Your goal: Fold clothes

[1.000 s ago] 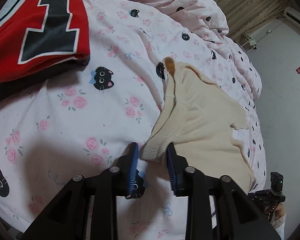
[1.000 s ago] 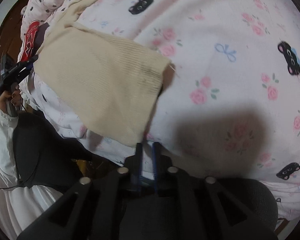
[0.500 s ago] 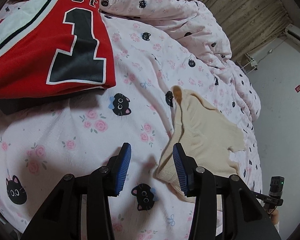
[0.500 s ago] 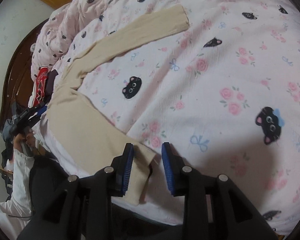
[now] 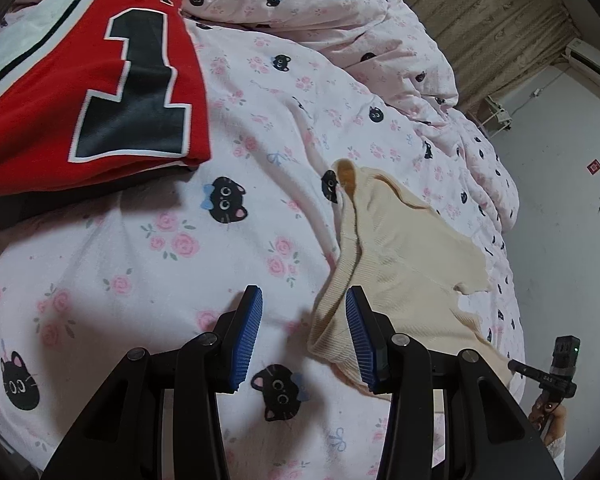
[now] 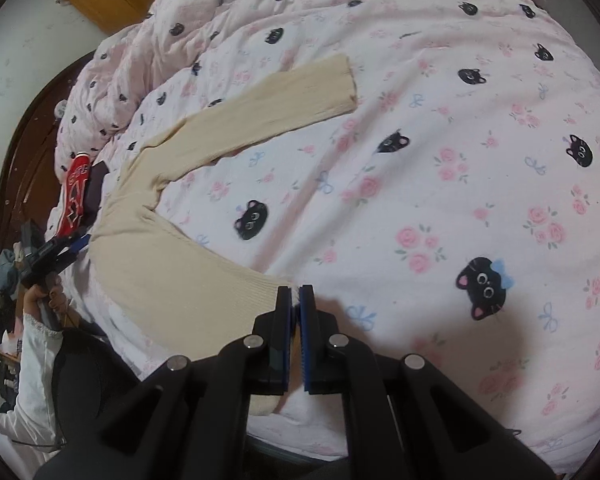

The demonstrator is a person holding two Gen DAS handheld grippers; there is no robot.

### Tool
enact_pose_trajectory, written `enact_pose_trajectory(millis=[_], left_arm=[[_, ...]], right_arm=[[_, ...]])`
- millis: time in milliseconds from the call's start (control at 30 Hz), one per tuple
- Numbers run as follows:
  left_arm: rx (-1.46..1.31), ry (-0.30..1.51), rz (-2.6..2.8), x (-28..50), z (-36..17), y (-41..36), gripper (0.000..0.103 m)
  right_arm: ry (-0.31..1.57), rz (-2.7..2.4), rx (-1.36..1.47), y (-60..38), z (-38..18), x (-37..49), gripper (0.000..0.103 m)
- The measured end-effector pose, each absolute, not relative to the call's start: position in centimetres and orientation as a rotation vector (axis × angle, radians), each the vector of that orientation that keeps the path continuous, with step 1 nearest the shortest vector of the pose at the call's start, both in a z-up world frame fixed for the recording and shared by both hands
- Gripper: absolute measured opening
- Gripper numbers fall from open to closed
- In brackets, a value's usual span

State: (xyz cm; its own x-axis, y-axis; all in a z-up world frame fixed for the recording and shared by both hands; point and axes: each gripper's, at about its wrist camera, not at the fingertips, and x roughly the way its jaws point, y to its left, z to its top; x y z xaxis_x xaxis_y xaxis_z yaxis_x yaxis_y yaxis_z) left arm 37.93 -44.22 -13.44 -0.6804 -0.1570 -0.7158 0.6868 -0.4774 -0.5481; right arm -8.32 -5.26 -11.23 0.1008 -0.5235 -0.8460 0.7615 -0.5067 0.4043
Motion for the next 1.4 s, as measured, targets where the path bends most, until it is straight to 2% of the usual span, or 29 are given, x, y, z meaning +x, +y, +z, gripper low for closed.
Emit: enact_pose_trajectory(millis=[167, 367, 433, 467, 533, 833, 1000, 1200, 1400], left_arm=[[0.900, 1.170, -2.187, 37.5, -13.9, -43.1, 0.039], [0.943, 1.160, -2.192, 37.9, -14.3, -42.4, 0.040], [0.936, 1.177, -2.207, 38.2, -14.3, -42.2, 0.041], [0.927, 1.198, -2.214, 38.3, -14.3, -42.2, 0.045], [0.905, 1.246, -2.230, 38.5, -14.4, -42.1, 0.045], [0.782, 1.565, -2.210, 38.6, -15.7, -43.4, 0.045], [0.815, 1.590, -2.177, 37.7, -16.2, -43.0, 0.045], [0.714, 1.697, -2.112, 38.3, -17.1, -43.6, 0.045], [0.692, 1.682, -2.118, 38.0, -17.1, -43.6, 0.044]], right_arm=[[0.310, -1.622, 1.381, -6.1, -13.2, -7.9, 0.009], [0.202, -1.643, 1.352, -4.5, -13.2, -8.2, 0.027], [0.157, -1.643, 1.335, -3.9, -12.8, -8.4, 0.035], [0.140, -1.642, 1.326, -3.8, -12.7, -8.5, 0.036], [0.111, -1.631, 1.322, -3.7, -12.6, -8.6, 0.038], [0.155, -1.598, 1.294, -5.3, -12.8, -7.5, 0.038], [0.135, -1.593, 1.297, -4.9, -12.9, -7.7, 0.038], [0.097, -1.592, 1.304, -4.6, -13.0, -8.0, 0.038], [0.112, -1.589, 1.296, -4.7, -12.9, -7.7, 0.038]])
